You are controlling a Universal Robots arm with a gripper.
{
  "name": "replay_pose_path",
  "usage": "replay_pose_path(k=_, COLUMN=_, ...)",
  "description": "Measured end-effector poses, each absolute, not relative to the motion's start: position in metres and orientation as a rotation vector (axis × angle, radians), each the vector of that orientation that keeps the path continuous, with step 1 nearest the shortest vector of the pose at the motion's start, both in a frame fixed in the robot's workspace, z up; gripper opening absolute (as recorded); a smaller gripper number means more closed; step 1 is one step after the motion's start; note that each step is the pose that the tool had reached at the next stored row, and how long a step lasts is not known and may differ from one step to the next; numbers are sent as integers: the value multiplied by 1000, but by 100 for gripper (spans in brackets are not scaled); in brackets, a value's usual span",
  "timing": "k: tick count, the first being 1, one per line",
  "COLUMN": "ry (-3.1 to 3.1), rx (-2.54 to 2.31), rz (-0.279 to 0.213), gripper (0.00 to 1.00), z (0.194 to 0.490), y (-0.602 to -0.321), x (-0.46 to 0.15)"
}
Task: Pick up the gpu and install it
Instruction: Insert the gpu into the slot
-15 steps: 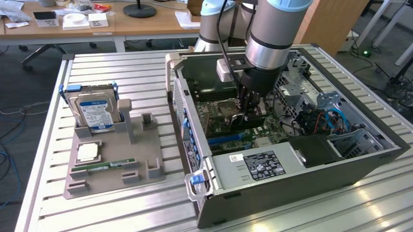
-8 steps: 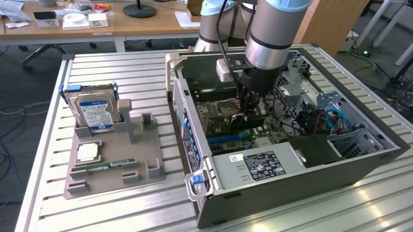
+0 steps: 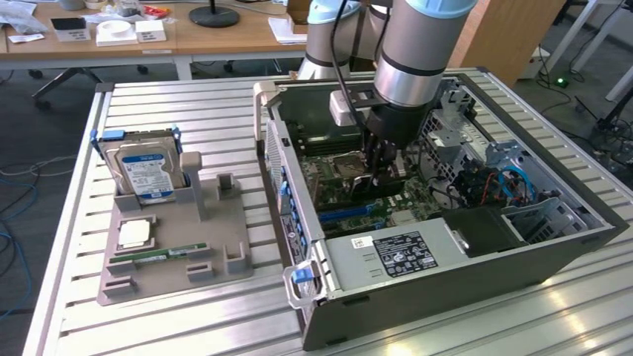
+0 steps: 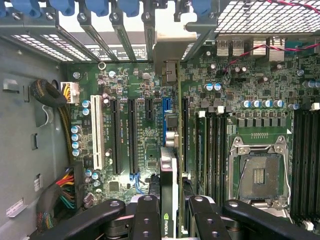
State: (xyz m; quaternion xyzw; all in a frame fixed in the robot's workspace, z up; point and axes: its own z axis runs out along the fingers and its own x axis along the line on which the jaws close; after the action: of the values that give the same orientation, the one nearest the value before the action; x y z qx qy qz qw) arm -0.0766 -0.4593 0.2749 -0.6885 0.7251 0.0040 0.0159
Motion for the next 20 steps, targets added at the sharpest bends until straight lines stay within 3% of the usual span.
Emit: replay_pose_path(k=20, ry=2255, rx=-2141, rz=13, gripper=27, z=271, y=-463, x=-78)
